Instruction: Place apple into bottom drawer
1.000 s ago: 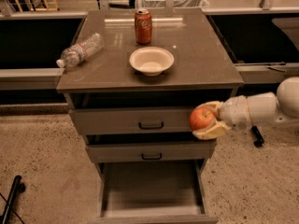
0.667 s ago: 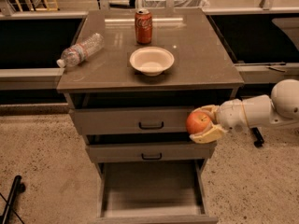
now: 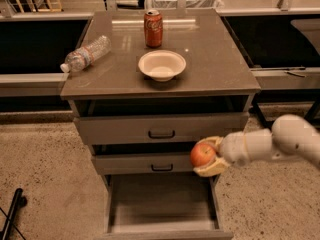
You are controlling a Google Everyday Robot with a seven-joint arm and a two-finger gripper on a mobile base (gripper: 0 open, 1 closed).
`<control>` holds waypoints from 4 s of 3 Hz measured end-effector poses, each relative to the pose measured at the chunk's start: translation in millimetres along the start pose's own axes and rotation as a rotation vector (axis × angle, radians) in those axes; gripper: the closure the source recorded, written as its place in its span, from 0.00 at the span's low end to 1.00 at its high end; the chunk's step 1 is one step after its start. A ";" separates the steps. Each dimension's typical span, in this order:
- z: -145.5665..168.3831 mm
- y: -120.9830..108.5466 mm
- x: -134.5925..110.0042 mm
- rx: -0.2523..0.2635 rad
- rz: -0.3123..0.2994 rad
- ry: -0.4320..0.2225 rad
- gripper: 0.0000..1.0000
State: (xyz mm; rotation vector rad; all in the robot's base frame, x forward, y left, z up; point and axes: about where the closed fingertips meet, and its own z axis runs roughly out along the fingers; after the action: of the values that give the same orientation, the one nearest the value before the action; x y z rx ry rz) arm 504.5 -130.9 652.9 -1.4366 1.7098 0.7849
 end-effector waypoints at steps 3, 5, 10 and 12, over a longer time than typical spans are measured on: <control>147.7 90.3 135.6 -0.017 0.155 -0.104 1.00; 216.8 46.1 249.2 0.060 0.144 0.078 1.00; 366.8 -8.3 350.5 0.043 0.039 0.095 0.17; 369.8 -9.7 351.9 0.041 0.043 0.094 0.00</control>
Offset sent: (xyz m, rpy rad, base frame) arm -0.0510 0.0415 -0.2264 0.3497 0.1069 -0.3119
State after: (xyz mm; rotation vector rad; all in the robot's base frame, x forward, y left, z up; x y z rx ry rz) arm 543.9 -6.8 159.3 -1.4331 1.8228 0.7117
